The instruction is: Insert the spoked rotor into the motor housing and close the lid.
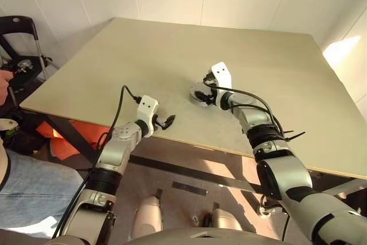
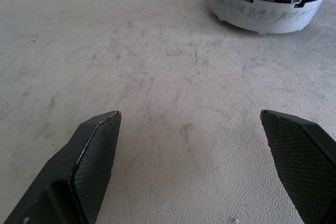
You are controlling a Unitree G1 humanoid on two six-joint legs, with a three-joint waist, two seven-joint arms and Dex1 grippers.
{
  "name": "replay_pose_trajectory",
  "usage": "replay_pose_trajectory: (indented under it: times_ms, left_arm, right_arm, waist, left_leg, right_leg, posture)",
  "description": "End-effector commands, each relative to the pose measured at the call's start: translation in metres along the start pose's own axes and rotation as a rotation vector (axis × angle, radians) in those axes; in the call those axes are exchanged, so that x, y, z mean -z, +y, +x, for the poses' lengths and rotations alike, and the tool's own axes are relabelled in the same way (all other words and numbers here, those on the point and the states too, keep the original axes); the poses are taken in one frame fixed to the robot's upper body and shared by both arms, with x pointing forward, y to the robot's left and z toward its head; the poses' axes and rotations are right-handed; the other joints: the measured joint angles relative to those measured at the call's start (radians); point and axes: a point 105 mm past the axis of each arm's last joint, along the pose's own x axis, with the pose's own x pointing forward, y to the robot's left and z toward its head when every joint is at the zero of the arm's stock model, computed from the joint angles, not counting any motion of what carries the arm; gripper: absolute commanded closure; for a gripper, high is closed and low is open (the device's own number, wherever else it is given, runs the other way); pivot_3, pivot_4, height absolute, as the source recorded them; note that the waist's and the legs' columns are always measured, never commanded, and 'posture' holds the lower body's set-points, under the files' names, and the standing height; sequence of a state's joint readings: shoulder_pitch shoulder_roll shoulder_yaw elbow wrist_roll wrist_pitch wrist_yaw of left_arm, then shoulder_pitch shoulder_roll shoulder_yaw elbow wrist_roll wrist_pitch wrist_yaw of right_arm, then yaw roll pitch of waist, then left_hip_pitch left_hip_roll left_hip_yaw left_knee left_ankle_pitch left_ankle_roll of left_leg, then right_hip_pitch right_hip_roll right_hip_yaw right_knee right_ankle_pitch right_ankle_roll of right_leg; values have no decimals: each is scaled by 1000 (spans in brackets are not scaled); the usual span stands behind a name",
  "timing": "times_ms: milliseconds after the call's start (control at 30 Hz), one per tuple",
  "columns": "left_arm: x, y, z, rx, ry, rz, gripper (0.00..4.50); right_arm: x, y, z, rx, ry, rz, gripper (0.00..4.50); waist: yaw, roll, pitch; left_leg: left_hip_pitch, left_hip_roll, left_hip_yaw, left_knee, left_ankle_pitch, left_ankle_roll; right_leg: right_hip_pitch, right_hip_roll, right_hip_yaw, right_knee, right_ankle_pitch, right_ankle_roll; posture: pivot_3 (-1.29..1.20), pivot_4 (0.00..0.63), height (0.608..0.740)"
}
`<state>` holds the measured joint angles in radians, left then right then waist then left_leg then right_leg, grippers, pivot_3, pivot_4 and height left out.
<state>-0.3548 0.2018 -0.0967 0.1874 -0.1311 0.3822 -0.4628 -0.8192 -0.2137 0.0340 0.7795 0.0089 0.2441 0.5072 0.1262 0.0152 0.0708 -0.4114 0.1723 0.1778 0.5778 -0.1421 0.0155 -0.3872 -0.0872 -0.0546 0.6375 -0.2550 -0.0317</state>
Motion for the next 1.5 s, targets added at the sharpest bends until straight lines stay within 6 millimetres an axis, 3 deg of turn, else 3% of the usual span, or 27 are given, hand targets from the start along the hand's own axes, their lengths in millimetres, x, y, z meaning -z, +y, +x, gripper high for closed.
replay_pose_trajectory:
  times_ms: [33,800,1067,1500]
  left_arm:
    - [-13,0,0,2,-40,33,0]
    - [-13,1,-2,-4,-40,30,0]
    - [-12,2,-2,-8,-38,28,0]
    - [-11,1,-3,-7,-37,29,0]
  right_arm:
    - [-6,-11,-6,32,-13,-23,1342]
    - [16,2,-9,-84,85,2,1342]
    - [11,5,-11,-120,70,72,1342]
    - [-1,0,-9,-79,14,47,1342]
  waist:
    - [0,0,0]
    - [1,0,0]
    - [-1,0,0]
    - [-1,0,0]
  left_leg:
    - [0,0,0,0,0,0]
    - [1,0,0,0,0,0]
    - [2,0,0,0,-1,1]
    - [6,0,0,0,-1,1]
  right_leg:
    - [0,0,0,0,0,0]
    - [2,0,0,-1,0,0]
    - [3,0,0,-2,0,0]
    - [5,0,0,-2,0,0]
  posture:
    - [0,0,740]
    - [0,0,740]
    - [0,0,740]
    - [0,0,740]
